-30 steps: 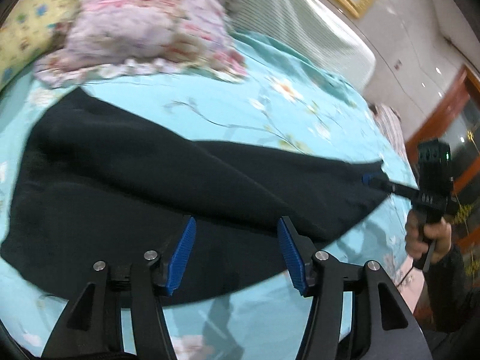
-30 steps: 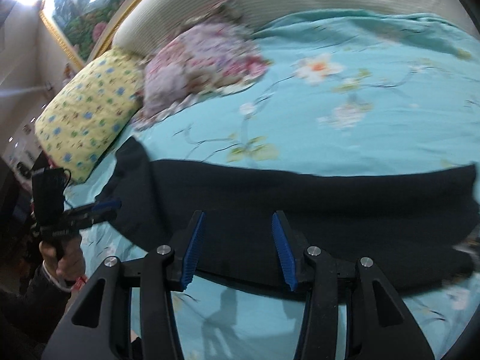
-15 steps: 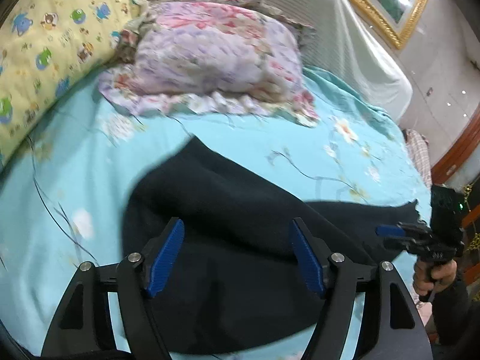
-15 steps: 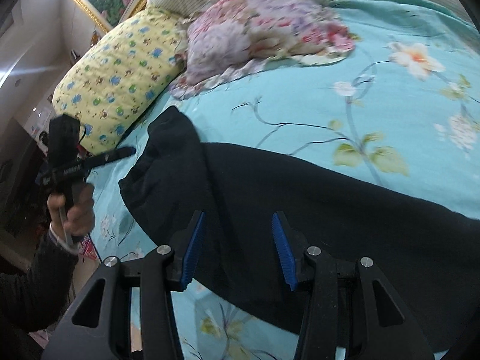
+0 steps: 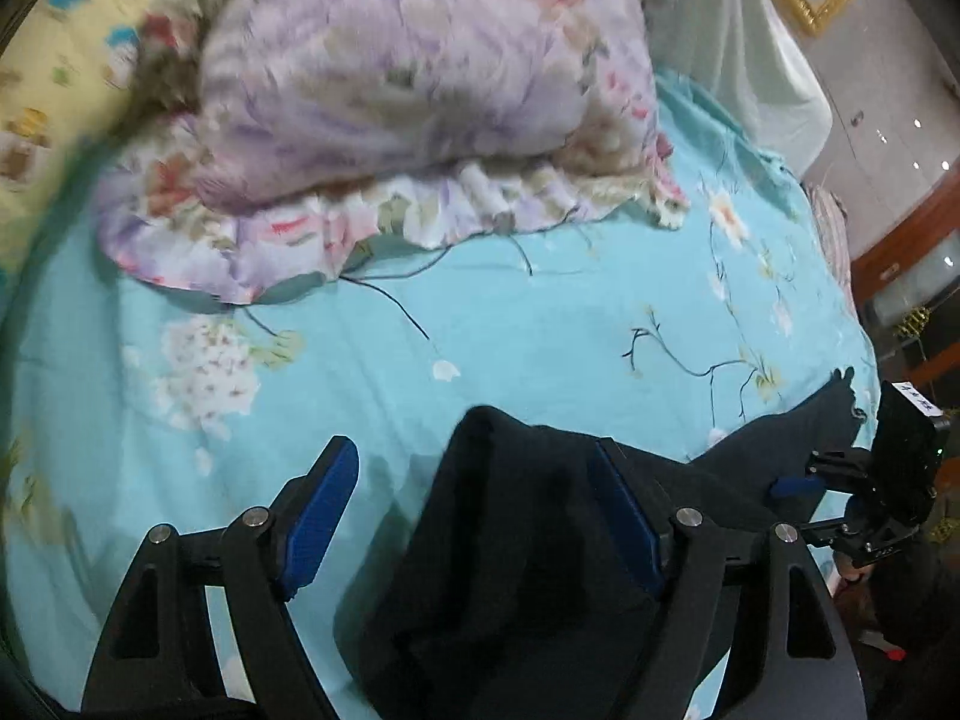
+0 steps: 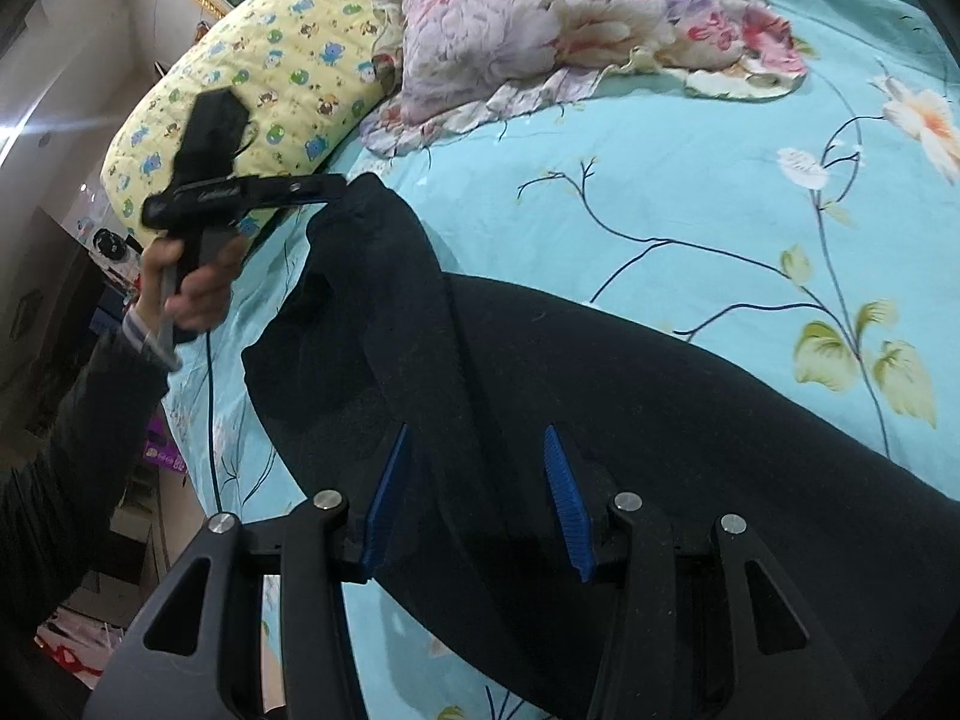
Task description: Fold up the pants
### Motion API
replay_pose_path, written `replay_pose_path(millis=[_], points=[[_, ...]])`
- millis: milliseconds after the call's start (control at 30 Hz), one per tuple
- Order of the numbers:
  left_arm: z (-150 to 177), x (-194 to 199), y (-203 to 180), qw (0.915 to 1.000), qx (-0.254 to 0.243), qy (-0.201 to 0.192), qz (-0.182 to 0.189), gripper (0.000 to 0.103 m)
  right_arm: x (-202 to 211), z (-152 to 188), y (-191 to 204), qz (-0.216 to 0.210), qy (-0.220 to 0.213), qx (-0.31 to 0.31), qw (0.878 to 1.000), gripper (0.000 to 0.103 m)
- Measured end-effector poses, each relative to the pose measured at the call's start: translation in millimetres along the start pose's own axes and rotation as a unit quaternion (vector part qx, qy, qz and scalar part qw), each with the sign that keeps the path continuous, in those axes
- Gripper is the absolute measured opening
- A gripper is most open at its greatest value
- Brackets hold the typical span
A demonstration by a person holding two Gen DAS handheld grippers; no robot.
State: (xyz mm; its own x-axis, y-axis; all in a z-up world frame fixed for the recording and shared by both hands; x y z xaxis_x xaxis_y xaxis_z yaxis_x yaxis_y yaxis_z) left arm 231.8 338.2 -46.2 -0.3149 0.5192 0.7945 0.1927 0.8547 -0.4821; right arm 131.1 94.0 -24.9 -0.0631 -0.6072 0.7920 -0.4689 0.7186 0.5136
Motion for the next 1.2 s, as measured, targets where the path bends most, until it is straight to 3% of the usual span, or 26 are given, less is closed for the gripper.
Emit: replay_pose_path(millis=[167, 267, 300, 333, 400, 433, 467, 800, 967, 1200], points=[[0, -22, 1, 0.9988, 0.0, 0.035, 0.035, 0.075, -10, 0, 7, -0.009, 0.014, 0.009, 1.0, 0.048], [4, -22, -8, 0.9989, -0.012, 0.029, 0.034, 0.055, -17, 1, 13, -0.01, 0.022, 0.02, 1.0, 0.048], [4, -21, -11, 0.9991, -0.017, 0.024, 0.03, 0.047, -18, 2, 14, -0.009, 0.023, 0.024, 0.999, 0.043], [4, -17, -14, 0.9994, -0.027, 0.014, 0.019, 0.042, -20, 2, 16, -0.003, 0.021, 0.031, 0.999, 0.029], [4, -10, -18, 0.9993, -0.037, -0.001, 0.009, 0.034, -23, 2, 18, 0.006, 0.021, 0.041, 0.999, 0.015], [5, -4, -21, 0.9992, -0.039, -0.009, 0.01, 0.029, -23, 1, 20, 0.011, 0.017, 0.045, 0.999, 0.009], [7, 3, -24, 0.999, -0.041, -0.017, 0.007, 0.017, -22, 0, 21, 0.013, 0.013, 0.048, 0.999, 0.007], [55, 59, -58, 0.9926, -0.075, -0.095, -0.005, 0.009, 5, 1, 42, 0.023, -0.035, 0.082, 0.996, 0.006], [87, 80, -56, 0.9882, -0.056, -0.142, -0.013, 0.009, 9, 13, 52, 0.036, -0.047, 0.11, 0.992, 0.006], [123, 83, -46, 0.9844, -0.02, -0.174, -0.019, 0.009, 1, 32, 60, 0.044, -0.044, 0.136, 0.989, 0.006]])
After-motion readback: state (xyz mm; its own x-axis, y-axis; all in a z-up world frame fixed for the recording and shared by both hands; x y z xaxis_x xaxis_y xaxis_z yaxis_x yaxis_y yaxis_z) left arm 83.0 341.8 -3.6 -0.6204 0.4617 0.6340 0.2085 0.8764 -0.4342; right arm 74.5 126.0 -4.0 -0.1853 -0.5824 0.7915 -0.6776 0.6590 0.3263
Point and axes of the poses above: each gripper's, at about its wrist camera, not at the fingertips, and x roughly against the way its jaws point, y to its left, z to its underside, the point moved 7 cm from there along -x, roughly the way its jaws point, and after that the axes turned 9 degrees about z, right-handed, at the moved point
